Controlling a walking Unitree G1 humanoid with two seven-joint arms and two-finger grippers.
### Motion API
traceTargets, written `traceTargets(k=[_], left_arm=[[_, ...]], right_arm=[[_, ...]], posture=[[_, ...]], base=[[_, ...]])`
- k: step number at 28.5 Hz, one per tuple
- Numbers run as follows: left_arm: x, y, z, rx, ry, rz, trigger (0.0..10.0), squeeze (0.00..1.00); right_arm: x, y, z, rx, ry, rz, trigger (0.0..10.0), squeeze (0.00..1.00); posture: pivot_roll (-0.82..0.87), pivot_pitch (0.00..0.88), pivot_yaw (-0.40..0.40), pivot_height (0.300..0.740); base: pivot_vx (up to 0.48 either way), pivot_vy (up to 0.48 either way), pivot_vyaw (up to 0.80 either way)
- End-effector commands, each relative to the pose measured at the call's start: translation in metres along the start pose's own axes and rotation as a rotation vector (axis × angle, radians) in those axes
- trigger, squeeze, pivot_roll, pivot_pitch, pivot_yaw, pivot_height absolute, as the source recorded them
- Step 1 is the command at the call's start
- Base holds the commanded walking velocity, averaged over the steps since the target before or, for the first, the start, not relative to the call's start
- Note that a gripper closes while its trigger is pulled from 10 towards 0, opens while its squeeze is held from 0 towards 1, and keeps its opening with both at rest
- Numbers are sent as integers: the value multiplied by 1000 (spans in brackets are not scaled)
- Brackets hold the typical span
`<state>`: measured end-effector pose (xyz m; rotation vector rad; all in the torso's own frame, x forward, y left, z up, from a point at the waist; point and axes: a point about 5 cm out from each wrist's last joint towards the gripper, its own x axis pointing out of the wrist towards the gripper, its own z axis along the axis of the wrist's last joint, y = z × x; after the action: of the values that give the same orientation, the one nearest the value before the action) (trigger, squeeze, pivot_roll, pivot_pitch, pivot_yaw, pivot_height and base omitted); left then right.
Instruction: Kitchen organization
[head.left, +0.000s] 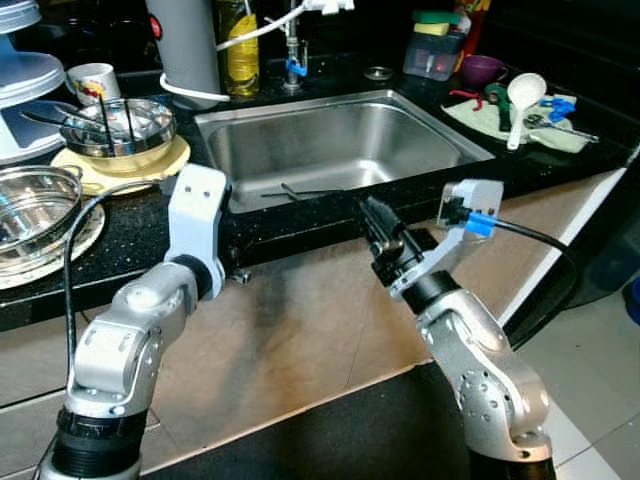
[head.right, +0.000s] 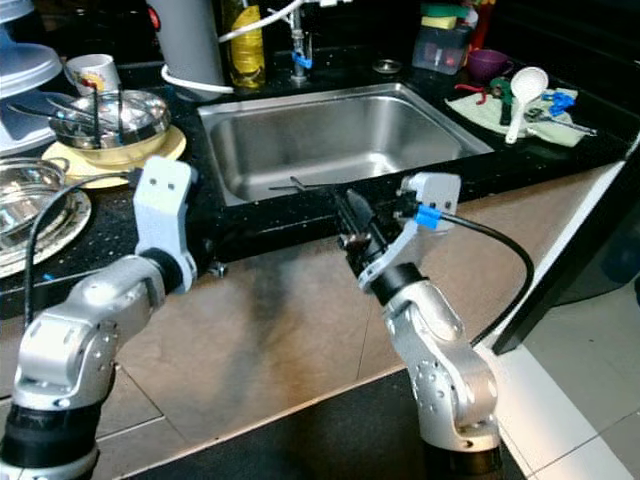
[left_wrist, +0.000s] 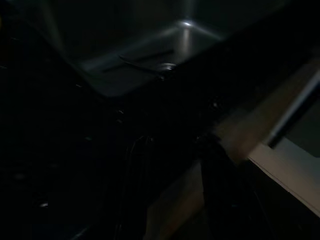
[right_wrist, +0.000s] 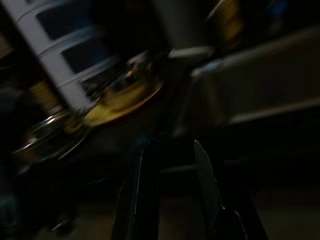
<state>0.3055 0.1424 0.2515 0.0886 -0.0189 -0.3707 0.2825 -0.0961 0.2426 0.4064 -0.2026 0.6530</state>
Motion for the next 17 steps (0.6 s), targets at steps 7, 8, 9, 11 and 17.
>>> traceTargets(k=[7,8,9,11,17], left_arm=[[-37,-34,-5,51,26,-560,10000,0],[-46,-39,-7,71,55,-656,10000,0],[-46,-39,-7,71,55,-656,10000,0],[-55,-43,-12,80,101,-745,10000,0],[-76,-54,-53,139,408,-852,10000,0]], right_arm=[[-34,24,-27,221,181,348,10000,0],[-40,24,-31,241,209,377,10000,0],[-40,24,-31,241,209,377,10000,0],[-45,23,-37,252,246,393,10000,0],[-73,-2,-88,223,523,251,10000,0]], posture=[[-75,191,-38,740],[-75,191,-38,740],[-75,191,-38,740],[-74,187,-36,740],[-73,181,-34,740]], base=[[0,0,0],[0,0,0],[0,0,0],[0,0,0],[0,0,0]])
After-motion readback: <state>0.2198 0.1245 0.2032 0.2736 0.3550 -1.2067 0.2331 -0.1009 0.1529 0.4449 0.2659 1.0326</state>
